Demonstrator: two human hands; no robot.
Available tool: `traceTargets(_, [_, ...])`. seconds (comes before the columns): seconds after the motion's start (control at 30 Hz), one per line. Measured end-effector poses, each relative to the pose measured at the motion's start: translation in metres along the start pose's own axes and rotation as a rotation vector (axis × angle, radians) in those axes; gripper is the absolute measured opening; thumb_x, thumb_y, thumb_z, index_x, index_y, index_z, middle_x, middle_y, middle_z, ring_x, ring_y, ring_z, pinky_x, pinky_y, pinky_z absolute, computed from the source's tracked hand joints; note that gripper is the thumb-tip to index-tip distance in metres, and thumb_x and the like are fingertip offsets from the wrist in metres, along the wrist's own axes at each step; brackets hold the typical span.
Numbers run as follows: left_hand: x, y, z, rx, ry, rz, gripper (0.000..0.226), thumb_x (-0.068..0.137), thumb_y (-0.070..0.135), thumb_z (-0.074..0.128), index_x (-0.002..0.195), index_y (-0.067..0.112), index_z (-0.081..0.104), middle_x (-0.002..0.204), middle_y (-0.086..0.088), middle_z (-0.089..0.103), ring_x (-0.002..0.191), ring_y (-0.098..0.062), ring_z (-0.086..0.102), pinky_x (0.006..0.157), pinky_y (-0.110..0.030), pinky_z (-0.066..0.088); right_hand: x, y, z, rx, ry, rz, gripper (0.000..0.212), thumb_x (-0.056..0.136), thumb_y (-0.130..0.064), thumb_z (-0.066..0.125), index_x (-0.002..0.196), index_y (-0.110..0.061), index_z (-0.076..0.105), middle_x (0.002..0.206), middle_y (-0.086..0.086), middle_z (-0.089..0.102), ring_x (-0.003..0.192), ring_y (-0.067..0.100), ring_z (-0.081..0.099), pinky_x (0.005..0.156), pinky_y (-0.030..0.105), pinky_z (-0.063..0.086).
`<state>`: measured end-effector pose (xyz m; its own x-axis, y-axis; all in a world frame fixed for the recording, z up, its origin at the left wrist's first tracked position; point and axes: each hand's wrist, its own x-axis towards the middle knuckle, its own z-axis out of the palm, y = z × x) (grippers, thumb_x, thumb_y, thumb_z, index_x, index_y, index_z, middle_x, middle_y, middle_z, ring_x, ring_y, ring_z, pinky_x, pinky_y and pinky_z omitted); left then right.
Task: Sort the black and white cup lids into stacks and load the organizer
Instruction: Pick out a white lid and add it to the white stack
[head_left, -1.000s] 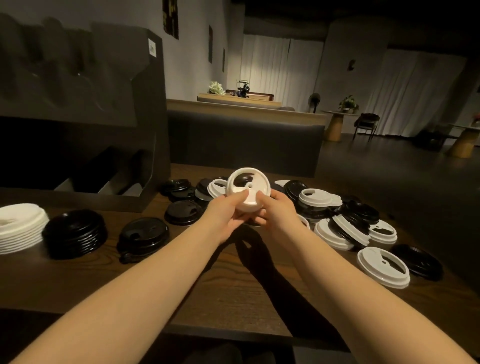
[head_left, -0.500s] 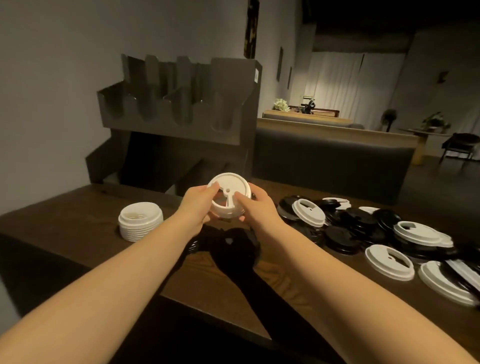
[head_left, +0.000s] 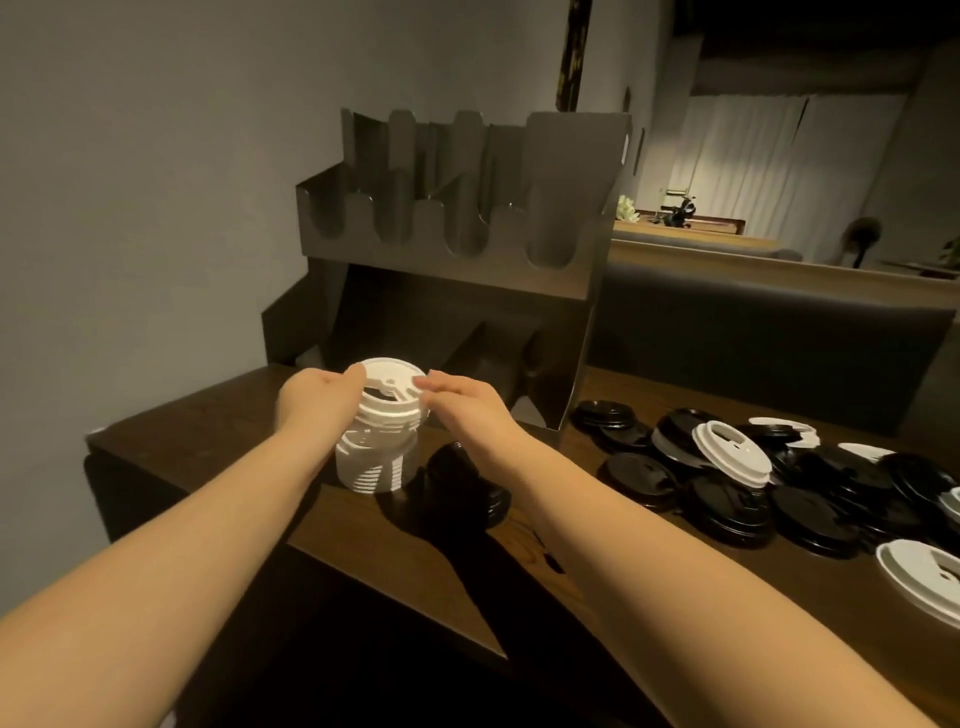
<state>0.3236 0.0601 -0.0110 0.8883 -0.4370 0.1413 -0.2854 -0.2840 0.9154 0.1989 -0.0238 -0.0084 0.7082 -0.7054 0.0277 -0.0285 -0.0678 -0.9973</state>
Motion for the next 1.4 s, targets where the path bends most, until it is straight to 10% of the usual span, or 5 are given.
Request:
traceTargets(0.4, [0.019,-0.042,0.003,0.093,-0.077,-0.192,0.053,0.095,0.037,0.05,0.132,0.0,0.052,0.129,-0.019,0.055,0.114,-0.035,0.053,0.078,-0.035,0.039,0.013,0.008,0.028,-0.37,-0.038,0.07,0.029,0.096,-0.013,0.048,0.12,-0.003,0.062,0.128,0.018,0.056,0.112,0.025,0.054,0.092,0.034,0.045])
traceTargets(1.0, [0.014,-0.07,0.006,0.238,-0.013,0.023,0.049,0.1,0.033,0.041,0.056,0.013,0.045,0.058,-0.004,0.043,0.057,-0.018,0.041,0.054,-0.029,0.03,0.018,0.034,0.034,-1.067,-0.076,-0.113,0.043,0.103,-0.038,0.024,0.133,-0.02,0.049,0.137,0.004,0.052,0.135,0.025,0.038,0.115,0.056,-0.003])
traceTargets(1.1, [0.02,-0.06,0.005,0.354,-0.054,-0.046,0.046,0.1,0.039,0.037,0.089,0.003,0.063,0.085,-0.013,0.06,0.082,-0.027,0.056,0.077,-0.04,0.045,0.019,0.027,0.032,-1.021,-0.141,-0.065,0.048,0.102,-0.042,0.023,0.131,-0.018,0.053,0.145,0.006,0.044,0.141,0.029,0.025,0.117,0.056,0.001])
traceTargets(1.2, [0.012,-0.047,0.011,0.307,0.002,-0.117,0.054,0.102,0.043,0.028,0.138,0.006,0.044,0.139,-0.019,0.045,0.127,-0.038,0.043,0.105,-0.049,0.032,0.026,0.019,0.023,-0.945,-0.148,-0.078,0.052,0.101,-0.047,0.019,0.139,-0.025,0.047,0.158,0.002,0.018,0.147,0.028,0.001,0.118,0.05,0.001])
traceTargets(1.4, [-0.018,-0.011,0.041,0.146,0.079,0.266,0.044,0.102,0.039,0.026,0.123,0.013,0.055,0.144,-0.01,0.041,0.135,-0.03,0.034,0.114,-0.048,0.019,0.014,0.02,-0.011,-0.898,-0.036,-0.091,0.053,0.1,-0.051,0.018,0.14,-0.029,0.046,0.157,-0.001,0.023,0.146,0.025,0.001,0.116,0.047,0.0])
